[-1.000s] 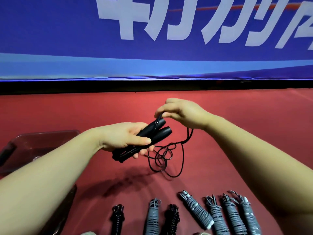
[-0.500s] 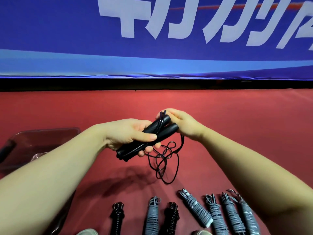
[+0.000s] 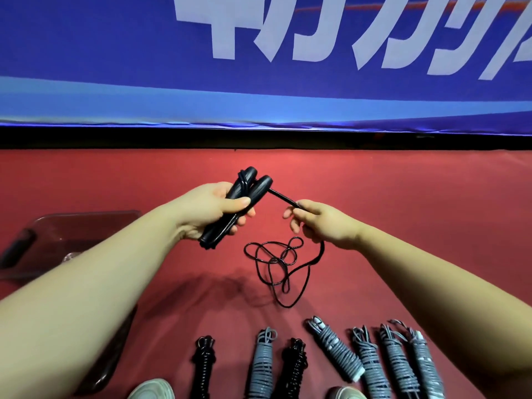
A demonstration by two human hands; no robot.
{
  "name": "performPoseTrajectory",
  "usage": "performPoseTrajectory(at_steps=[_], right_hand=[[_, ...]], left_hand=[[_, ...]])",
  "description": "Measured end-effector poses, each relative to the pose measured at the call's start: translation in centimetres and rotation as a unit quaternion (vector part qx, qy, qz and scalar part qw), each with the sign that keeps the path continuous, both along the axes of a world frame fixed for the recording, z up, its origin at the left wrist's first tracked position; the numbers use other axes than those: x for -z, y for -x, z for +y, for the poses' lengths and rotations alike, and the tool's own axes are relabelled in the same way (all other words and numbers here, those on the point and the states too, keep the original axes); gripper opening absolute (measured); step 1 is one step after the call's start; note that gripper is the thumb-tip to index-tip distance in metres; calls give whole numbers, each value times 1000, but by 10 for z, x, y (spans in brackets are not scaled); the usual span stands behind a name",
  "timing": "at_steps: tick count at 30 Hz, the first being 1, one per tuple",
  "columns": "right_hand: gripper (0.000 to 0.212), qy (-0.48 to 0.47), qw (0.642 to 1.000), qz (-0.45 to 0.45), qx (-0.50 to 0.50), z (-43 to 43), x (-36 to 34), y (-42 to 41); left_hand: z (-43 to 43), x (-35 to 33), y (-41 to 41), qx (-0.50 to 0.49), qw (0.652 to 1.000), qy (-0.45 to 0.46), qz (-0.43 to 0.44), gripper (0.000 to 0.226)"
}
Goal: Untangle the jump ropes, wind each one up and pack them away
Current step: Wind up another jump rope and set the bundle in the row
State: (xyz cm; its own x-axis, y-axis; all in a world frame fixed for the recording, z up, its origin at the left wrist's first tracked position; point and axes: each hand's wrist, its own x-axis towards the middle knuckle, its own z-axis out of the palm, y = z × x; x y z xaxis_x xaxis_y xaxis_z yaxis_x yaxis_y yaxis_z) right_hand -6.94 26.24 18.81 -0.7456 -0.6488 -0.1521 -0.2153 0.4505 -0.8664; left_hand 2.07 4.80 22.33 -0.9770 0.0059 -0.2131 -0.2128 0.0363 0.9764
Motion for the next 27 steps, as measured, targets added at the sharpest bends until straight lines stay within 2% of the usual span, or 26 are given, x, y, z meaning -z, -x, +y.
performPoseTrajectory(at_steps=[4,6,8,10,13,15,17,20,22,24,27], right_hand=[[22,-13,999,20,48,0,5,-2],[26,-20,998,28,46,-2,-1,-4],[29,-24,999,19,42,-3,-16,-8],[27,-68,996,51,14,-5,-36,-15],[23,-185,964,190,-38,-17,-58,-27],[26,-237,932,274,-31,-27,-68,-31],[30,-283,899,334,-26,-33,-75,-31],[29,-322,865,382,-58,-32,-80,-29],[30,-322,867,369,-97,-26,-86,-26],[26,-294,894,306,-146,-17,-88,-19],[12,-189,945,178,-200,0,-77,-7]], left_hand=[[-5,4,8,-59,997,-51,-6,7],[-6,7,11,-79,996,-47,-11,8],[-7,12,13,-91,996,9,-22,6],[-7,18,14,-88,994,66,-30,3],[-1,19,16,-54,987,147,-23,1],[10,17,16,-5,978,208,-27,4],[21,12,12,66,951,300,-34,4],[34,2,3,190,880,434,-28,8],[40,-1,-3,249,859,447,-24,10],[41,-2,-9,286,869,403,-17,10],[43,-10,-17,327,883,336,10,4]])
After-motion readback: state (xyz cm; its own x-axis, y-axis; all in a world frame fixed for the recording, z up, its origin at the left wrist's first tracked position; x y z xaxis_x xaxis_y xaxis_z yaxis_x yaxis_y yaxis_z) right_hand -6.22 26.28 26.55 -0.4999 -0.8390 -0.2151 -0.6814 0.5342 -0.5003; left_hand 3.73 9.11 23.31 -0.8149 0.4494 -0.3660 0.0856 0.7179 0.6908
